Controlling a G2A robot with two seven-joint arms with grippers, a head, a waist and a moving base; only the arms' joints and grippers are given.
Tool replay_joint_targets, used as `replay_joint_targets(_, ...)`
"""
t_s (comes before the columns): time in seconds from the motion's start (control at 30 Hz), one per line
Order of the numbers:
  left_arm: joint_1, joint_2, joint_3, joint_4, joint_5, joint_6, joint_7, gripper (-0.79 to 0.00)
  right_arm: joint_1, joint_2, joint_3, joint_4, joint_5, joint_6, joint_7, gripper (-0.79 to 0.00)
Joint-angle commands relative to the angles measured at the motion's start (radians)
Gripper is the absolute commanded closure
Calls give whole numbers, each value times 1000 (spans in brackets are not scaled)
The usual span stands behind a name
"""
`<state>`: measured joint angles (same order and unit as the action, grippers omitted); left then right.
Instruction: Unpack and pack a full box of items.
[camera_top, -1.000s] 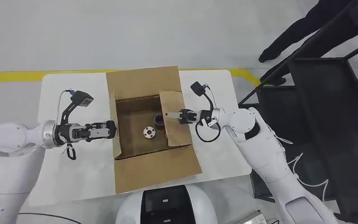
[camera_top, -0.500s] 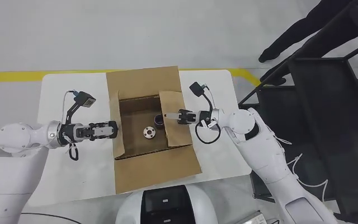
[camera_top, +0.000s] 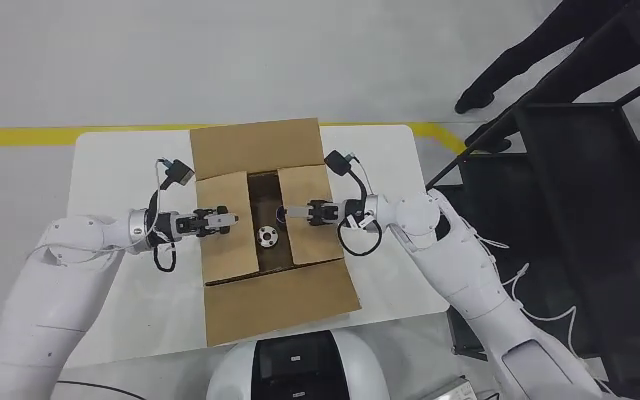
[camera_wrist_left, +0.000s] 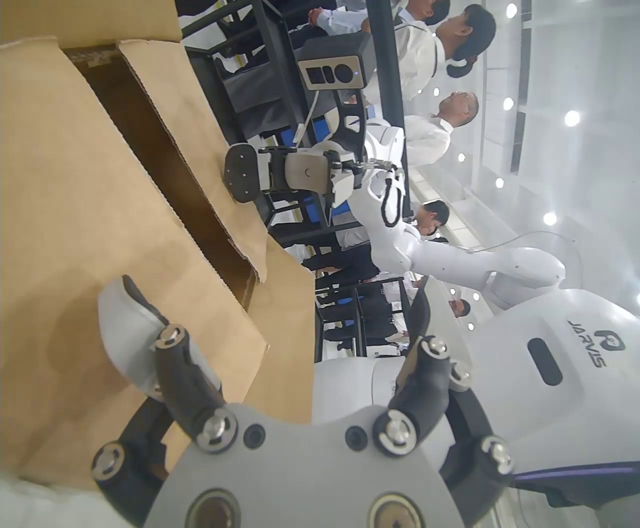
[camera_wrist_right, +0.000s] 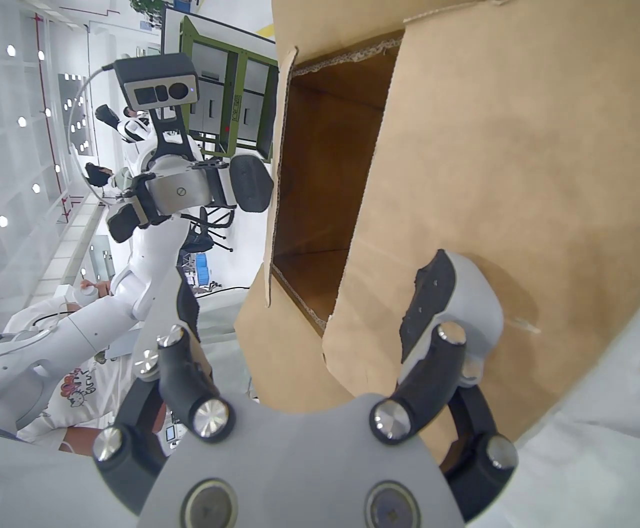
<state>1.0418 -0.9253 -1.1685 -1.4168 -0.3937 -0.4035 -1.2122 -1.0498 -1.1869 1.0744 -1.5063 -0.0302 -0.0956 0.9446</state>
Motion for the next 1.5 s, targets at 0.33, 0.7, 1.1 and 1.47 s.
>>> replay_joint_targets(0.33, -24, 3, 11, -4, 117, 72, 0, -785, 39, -6, -45, 22, -26, 18, 8, -785)
replay_joint_targets(0.7, -33, -1, -9, 8, 34, 42, 31, -785, 22, 0, -14, -23, 49, 23, 17, -785)
replay_joint_targets(1.1, 46, 30, -201, -47, -81, -72, 15, -785, -154, 59, 205, -179, 173, 61, 228, -785)
replay_joint_targets(1.47, 68, 36, -239, -63, -118, -99, 2, -785, -310, 88, 268, -251, 200, 55, 324, -785)
